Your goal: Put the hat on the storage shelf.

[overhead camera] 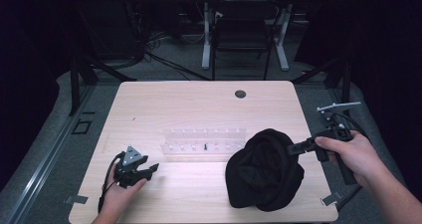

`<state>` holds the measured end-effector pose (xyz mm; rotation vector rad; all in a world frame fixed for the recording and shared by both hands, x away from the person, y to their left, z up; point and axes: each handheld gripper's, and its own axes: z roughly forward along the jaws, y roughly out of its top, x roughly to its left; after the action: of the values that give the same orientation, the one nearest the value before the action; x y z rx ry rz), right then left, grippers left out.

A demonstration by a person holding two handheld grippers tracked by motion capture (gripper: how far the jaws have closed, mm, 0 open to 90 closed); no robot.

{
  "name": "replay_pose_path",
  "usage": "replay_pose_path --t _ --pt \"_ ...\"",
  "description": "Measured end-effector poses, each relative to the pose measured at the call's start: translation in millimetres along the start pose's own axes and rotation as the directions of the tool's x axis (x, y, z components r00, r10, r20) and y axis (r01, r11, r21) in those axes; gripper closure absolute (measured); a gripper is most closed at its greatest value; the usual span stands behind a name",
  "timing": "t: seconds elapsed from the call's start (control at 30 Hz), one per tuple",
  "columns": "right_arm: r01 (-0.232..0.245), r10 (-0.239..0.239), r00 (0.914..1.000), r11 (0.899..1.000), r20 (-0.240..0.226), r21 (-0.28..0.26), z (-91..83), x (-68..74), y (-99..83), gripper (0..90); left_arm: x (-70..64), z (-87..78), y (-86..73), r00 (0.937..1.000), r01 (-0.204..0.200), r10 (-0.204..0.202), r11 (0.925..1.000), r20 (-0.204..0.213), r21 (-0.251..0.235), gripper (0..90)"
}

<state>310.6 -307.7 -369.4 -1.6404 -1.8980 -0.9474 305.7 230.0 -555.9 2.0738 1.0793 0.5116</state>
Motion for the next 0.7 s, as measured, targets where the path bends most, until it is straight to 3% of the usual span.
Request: replay_pose_path --t 0.03,0.37,0.7 --pt "-0.003 0.003 0.9997 1.0 -0.026 -0.011 -2.8 2.8 0.8 88.1 -0.1 0.0 0.1 1.0 0.0 0.0 1.0 0.001 0.001 47.2" --pt "-0.003 -0.002 0.9975 0.998 -0.071 -0.061 -14.9 11.4 3.7 88.1 -0.2 -0.1 0.1 1.0 -0.001 0.001 1.0 -0.001 0.0 47.2" --pt "-0.031 0.006 0.9843 0.99 -0.176 -0.14 -32.6 14.5 12.0 88.1 -0.4 0.0 0.2 1.0 0.0 0.0 1.0 0.001 0.005 47.2"
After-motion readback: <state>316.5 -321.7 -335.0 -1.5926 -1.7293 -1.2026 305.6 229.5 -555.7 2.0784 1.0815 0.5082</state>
